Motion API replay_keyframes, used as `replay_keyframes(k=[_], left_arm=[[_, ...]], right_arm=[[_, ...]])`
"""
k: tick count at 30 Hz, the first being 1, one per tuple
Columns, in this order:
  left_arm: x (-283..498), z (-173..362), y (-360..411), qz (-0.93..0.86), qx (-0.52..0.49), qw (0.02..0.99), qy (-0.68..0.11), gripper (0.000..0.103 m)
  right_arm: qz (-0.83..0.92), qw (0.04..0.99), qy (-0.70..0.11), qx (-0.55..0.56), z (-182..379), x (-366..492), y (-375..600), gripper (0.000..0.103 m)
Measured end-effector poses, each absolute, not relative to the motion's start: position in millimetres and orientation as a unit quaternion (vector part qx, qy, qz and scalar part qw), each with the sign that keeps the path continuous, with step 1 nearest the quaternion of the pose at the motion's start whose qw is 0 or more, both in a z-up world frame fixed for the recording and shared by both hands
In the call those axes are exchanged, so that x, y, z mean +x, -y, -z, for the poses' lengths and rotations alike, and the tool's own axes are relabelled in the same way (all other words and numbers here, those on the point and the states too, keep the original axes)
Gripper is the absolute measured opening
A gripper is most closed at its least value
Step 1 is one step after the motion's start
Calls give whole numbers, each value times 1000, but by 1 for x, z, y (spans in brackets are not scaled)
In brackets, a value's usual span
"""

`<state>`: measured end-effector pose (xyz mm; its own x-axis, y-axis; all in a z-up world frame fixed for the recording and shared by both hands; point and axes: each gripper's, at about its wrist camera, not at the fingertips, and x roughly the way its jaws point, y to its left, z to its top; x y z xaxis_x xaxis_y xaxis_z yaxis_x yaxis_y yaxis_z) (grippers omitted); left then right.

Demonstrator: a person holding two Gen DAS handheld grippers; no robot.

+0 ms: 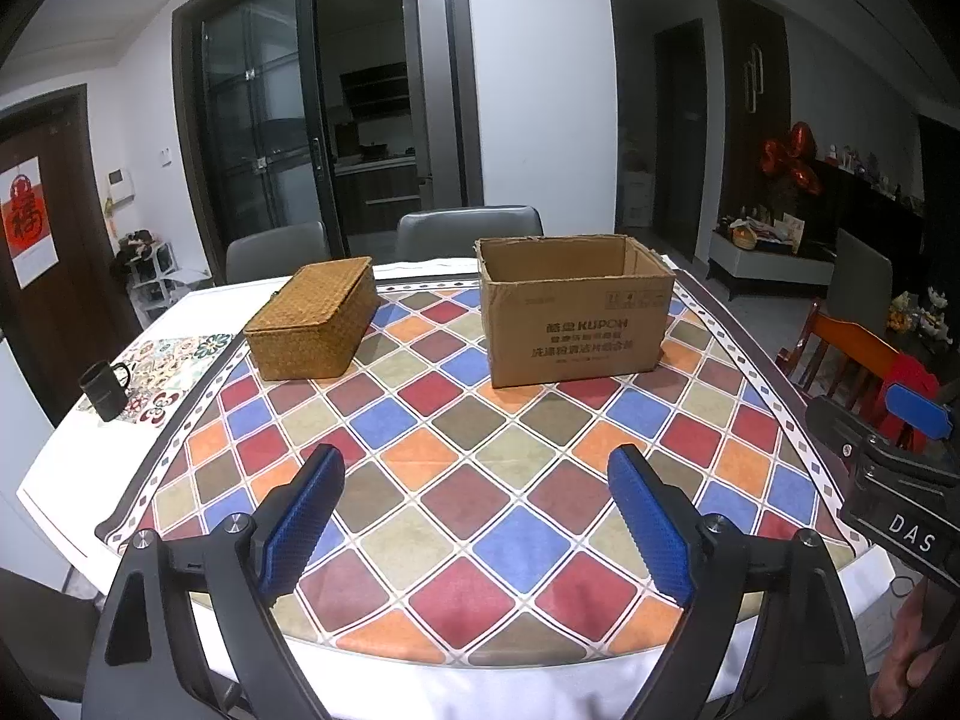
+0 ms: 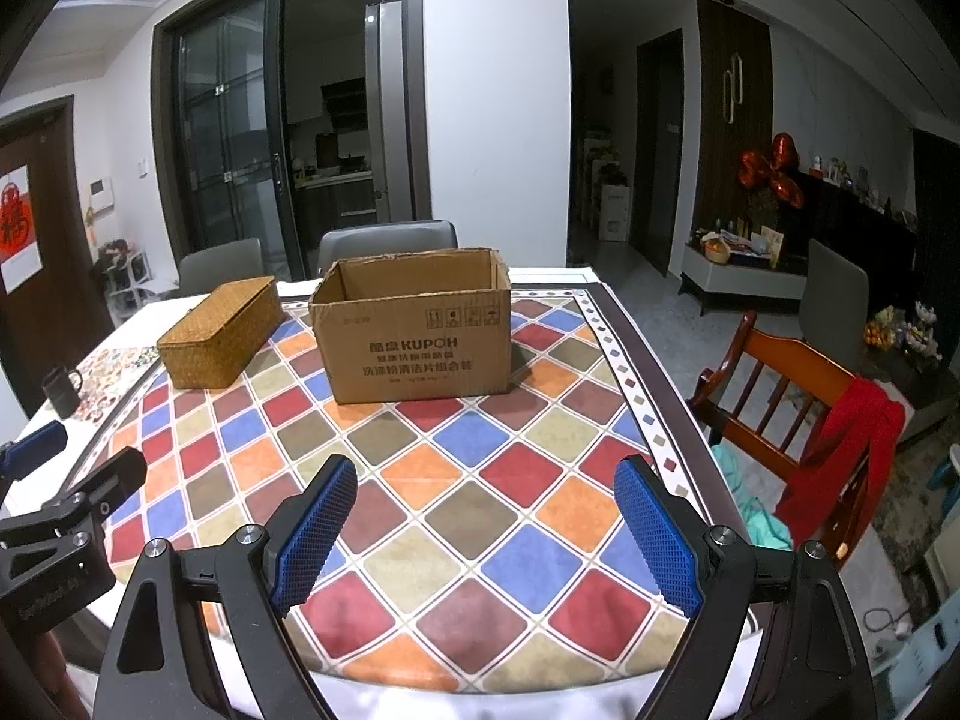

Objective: Organize snacks

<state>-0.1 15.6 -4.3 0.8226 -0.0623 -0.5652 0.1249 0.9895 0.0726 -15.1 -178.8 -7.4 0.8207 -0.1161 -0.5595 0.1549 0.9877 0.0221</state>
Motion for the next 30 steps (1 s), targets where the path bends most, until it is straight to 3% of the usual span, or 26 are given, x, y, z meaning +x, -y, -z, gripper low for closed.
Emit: replay_keyframes(k=[30], left_arm=[[6, 7, -13, 65, 48, 948, -309, 95]], right_arm=[[74, 954, -289, 36, 1, -12, 181, 89]])
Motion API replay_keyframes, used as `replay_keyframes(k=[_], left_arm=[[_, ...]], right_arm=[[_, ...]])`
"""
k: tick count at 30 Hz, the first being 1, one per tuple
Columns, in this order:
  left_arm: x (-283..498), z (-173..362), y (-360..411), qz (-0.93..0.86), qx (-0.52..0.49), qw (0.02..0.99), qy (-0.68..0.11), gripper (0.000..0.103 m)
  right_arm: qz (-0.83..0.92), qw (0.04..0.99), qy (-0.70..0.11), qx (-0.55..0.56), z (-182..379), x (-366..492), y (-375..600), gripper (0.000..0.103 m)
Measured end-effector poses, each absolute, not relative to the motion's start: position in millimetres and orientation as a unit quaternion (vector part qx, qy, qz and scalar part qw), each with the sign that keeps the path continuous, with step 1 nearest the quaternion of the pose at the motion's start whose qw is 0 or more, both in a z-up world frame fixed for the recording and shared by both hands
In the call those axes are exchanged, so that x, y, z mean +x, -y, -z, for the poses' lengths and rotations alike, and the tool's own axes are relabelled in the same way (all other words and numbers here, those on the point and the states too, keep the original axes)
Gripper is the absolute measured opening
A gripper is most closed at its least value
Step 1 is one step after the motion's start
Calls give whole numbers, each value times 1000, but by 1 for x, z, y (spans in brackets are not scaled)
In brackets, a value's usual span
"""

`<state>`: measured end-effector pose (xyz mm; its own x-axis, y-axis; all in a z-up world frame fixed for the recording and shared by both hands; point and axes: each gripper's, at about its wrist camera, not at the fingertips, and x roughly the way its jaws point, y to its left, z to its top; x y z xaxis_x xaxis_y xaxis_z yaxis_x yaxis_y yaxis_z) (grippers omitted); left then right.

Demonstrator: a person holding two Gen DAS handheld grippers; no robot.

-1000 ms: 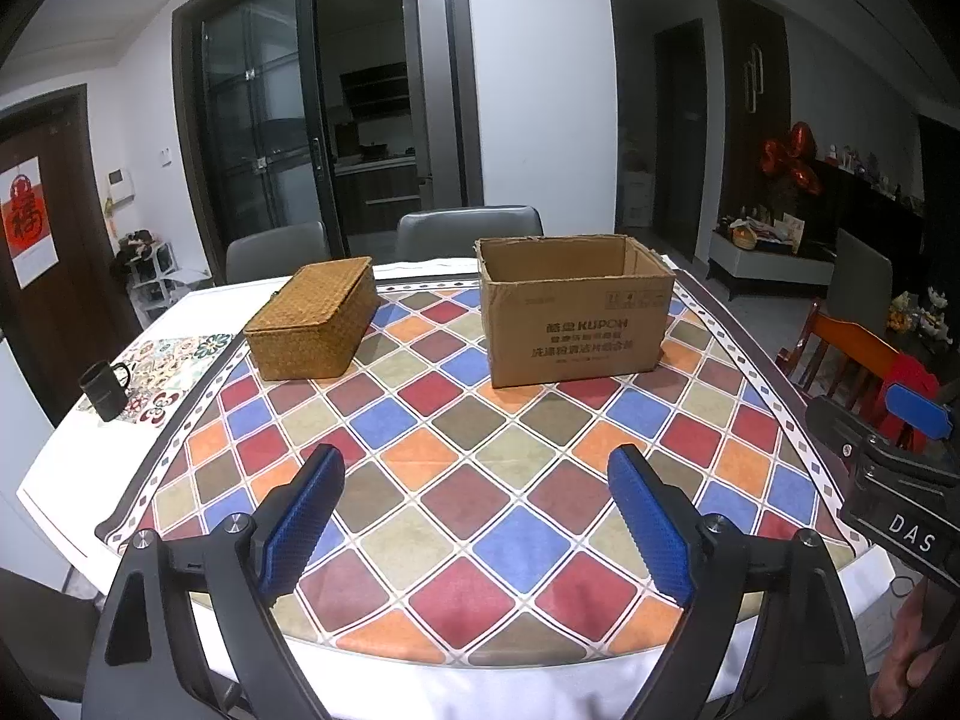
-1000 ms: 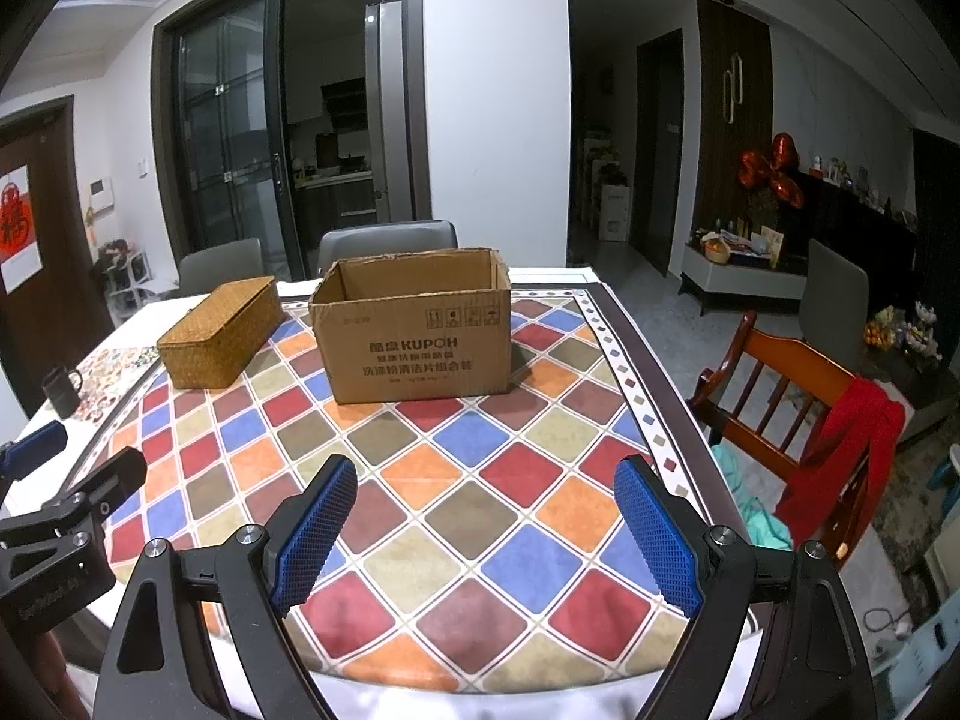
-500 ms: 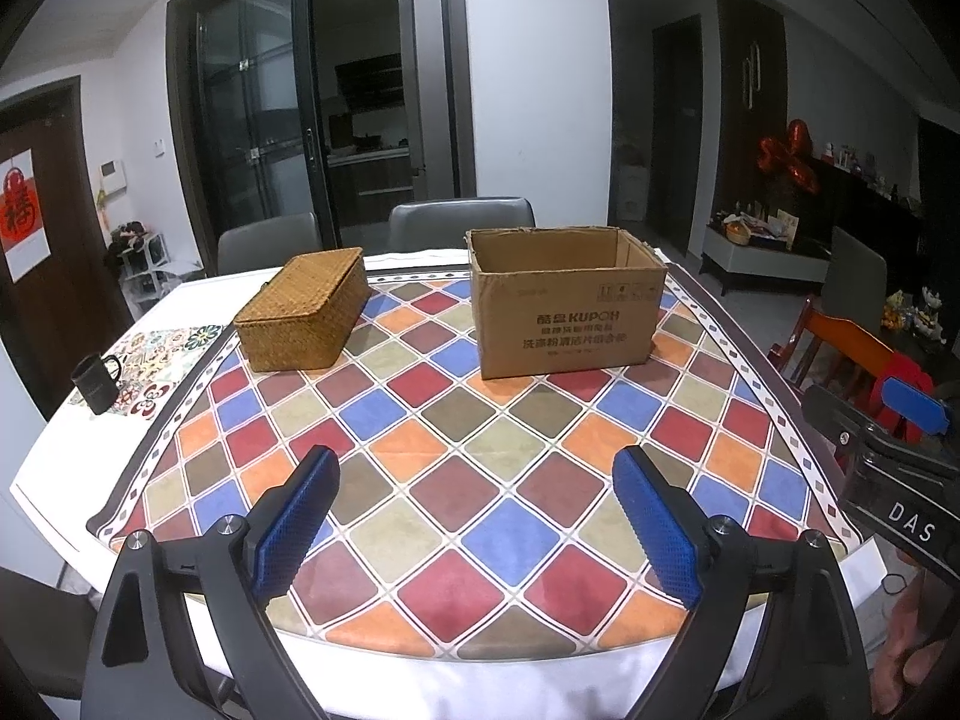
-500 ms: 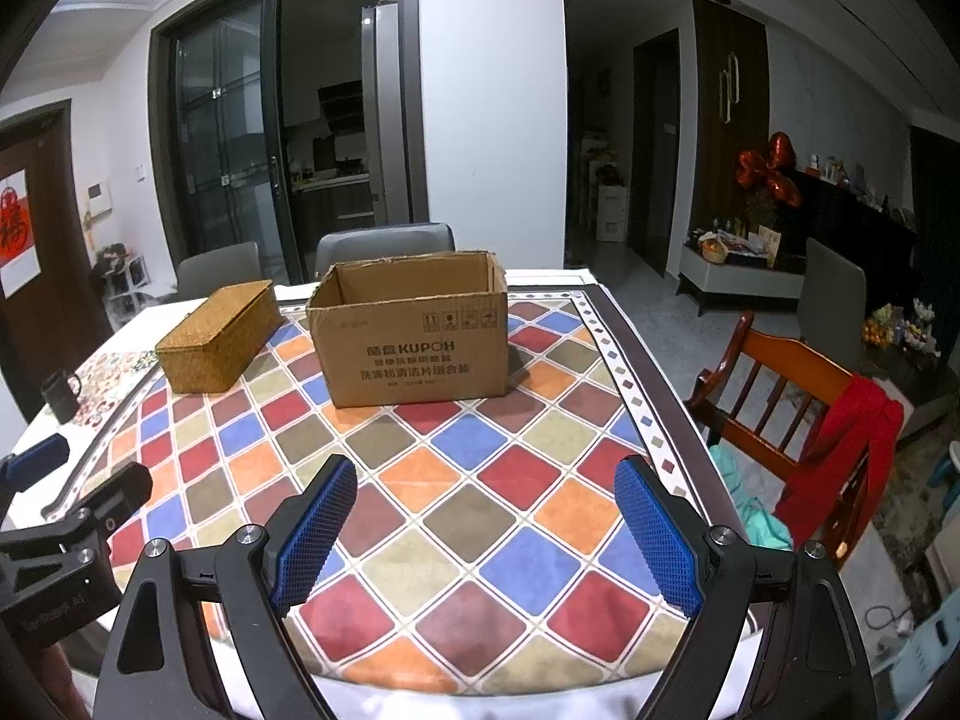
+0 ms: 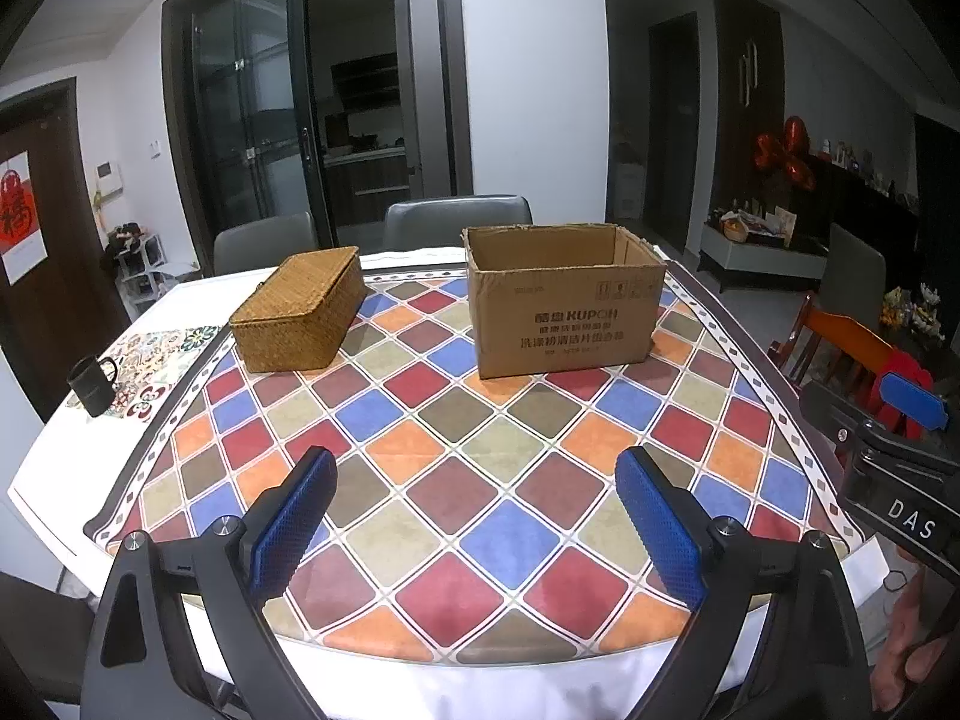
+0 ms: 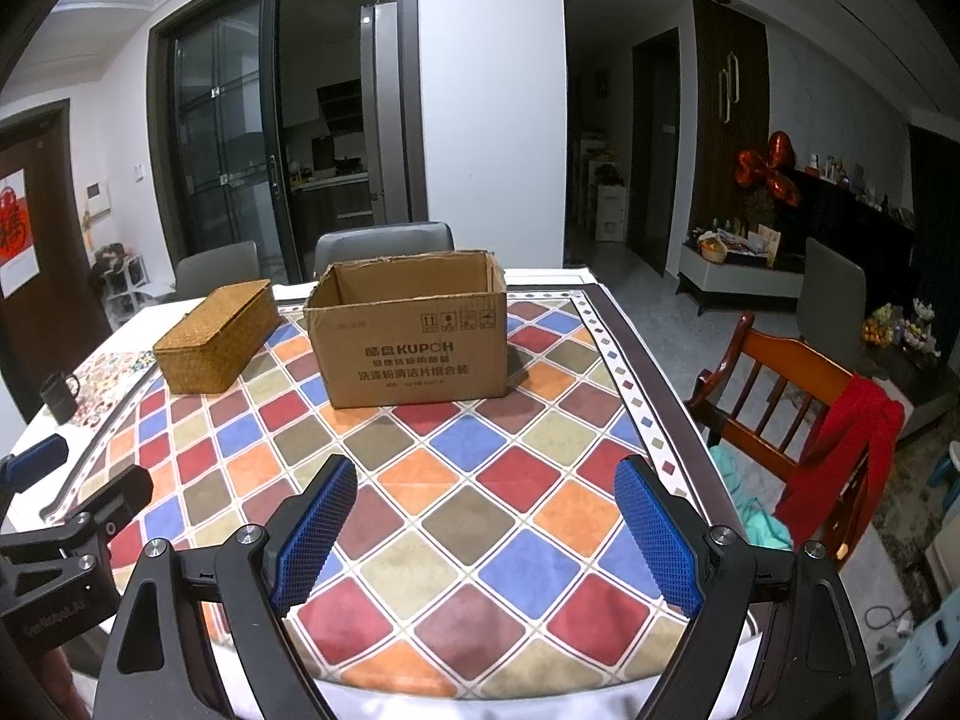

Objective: Organize snacks

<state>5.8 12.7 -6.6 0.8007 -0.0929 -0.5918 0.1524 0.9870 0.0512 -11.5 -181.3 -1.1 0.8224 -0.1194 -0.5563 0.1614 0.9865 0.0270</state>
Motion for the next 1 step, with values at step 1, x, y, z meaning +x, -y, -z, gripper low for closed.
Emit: replay_keyframes(k=[1], left_arm=[[8, 8, -12, 67, 47, 947, -312, 95]], right_arm=[[74, 954, -290, 36, 1, -11, 181, 89]])
